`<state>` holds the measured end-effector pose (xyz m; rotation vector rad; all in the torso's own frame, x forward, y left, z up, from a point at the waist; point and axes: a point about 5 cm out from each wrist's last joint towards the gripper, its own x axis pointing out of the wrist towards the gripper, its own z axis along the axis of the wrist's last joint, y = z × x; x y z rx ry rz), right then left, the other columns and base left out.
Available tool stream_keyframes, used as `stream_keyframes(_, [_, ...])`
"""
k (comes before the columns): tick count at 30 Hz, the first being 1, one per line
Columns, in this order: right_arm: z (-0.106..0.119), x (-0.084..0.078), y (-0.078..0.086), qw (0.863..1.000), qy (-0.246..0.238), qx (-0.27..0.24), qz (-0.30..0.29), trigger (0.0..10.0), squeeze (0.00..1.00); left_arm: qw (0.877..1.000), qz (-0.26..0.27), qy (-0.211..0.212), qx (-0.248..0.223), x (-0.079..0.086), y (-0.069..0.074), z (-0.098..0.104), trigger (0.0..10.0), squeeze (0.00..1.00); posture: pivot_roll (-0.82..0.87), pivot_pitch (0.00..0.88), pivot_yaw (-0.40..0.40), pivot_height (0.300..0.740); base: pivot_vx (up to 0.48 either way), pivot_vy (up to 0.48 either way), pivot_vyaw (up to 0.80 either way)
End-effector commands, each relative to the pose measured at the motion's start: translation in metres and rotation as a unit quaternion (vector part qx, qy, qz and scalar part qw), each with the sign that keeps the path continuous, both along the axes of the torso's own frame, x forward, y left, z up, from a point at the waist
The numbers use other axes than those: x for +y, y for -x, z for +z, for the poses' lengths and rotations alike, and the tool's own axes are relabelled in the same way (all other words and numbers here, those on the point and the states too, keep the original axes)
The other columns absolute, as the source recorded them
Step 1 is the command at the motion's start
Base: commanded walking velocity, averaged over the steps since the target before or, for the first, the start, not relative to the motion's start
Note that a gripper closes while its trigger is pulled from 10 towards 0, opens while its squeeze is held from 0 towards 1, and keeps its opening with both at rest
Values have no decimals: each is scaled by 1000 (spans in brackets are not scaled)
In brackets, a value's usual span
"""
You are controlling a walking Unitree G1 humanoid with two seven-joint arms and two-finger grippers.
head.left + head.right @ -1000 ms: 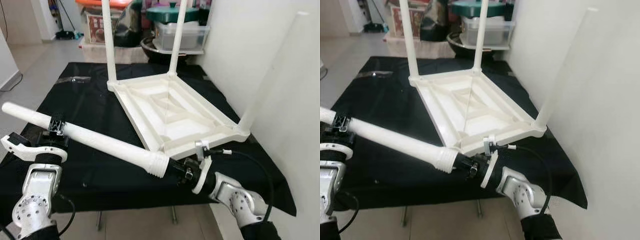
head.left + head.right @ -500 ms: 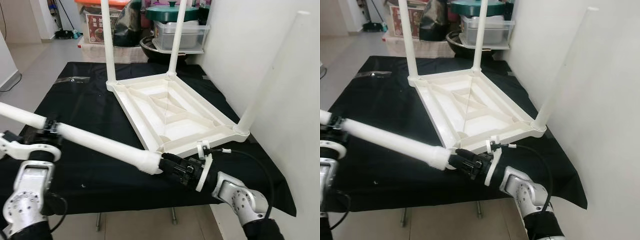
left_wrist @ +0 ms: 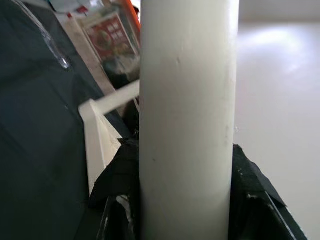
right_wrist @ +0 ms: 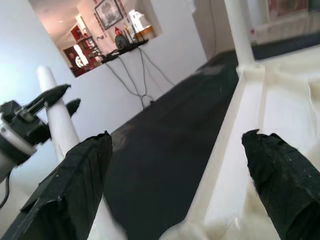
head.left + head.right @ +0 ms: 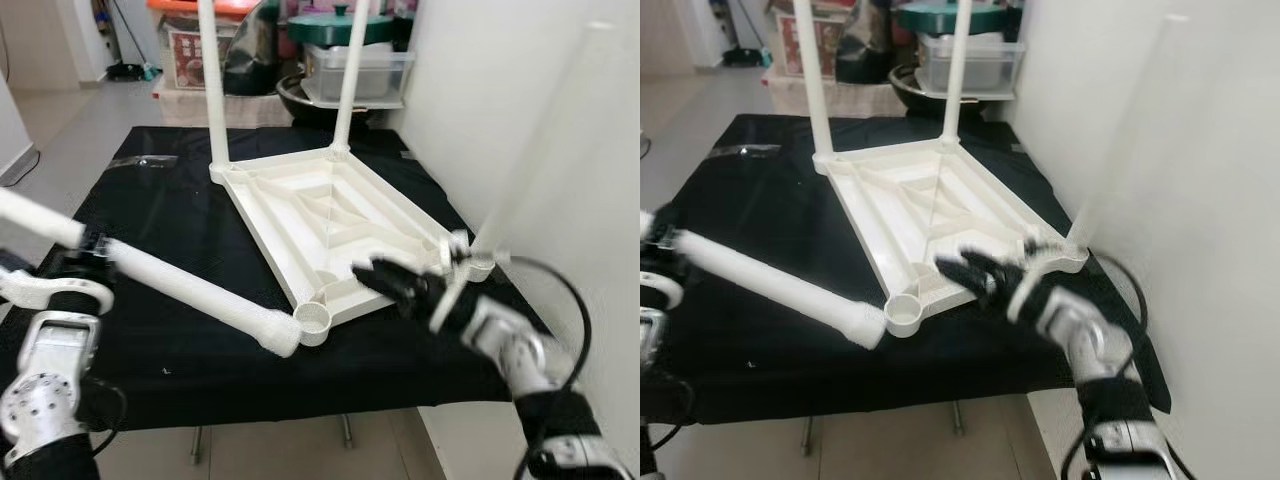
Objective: Building children table
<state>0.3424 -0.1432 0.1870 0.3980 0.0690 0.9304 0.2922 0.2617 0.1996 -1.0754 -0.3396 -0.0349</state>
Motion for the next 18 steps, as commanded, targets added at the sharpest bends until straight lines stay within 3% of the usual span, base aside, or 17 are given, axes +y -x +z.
stream_keyframes(1, [13,36,-3,999,38,-19,26,10000,0,999,-35,-18,-7,-16,-10,5,10000,0,54,0,-49,740,0,0,0])
stream_keyframes(2, [13,36,-3,999,38,-19,26,10000,0,999,-35,-18,-7,-16,-10,5,10000,0,54,0,-49,740,0,0,0])
stream_keyframes(3, [22,59,-3,997,59,-33,47,10000,0,998,-51,-27,-9,-25,-15,7,10000,0,62,0,-51,740,0,0,0])
stream_keyframes(5, [28,85,1,990,100,-56,85,10000,0,997,-69,-42,-11,-37,-18,10,10000,0,72,0,-55,740,0,0,0])
stream_keyframes(7, [28,85,1,990,100,-56,85,10000,0,997,-69,-42,-11,-37,-18,10,10000,0,72,0,-55,740,0,0,0])
stream_keyframes(8, [27,96,6,984,127,-64,108,10000,0,996,-78,-48,-13,-43,-18,11,10000,0,75,0,-58,740,0,0,0])
stream_keyframes(13, [24,111,14,972,170,-80,144,10000,0,994,-90,-63,-14,-53,-16,10,10000,0,67,0,-58,740,0,0,0])
stream_keyframes(14, [24,114,16,966,189,-86,152,10000,0,993,-91,-71,-11,-55,-16,8,8824,0,57,0,-58,740,0,0,0])
stream_keyframes(17, [25,115,16,963,204,-88,154,10000,0,992,-92,-81,-9,-58,-16,6,8784,0,55,0,-57,740,0,0,0])
stream_keyframes(18, [23,116,16,960,221,-86,151,10000,0,992,-92,-91,-9,-62,-16,6,6431,0,54,0,-57,740,0,0,0])
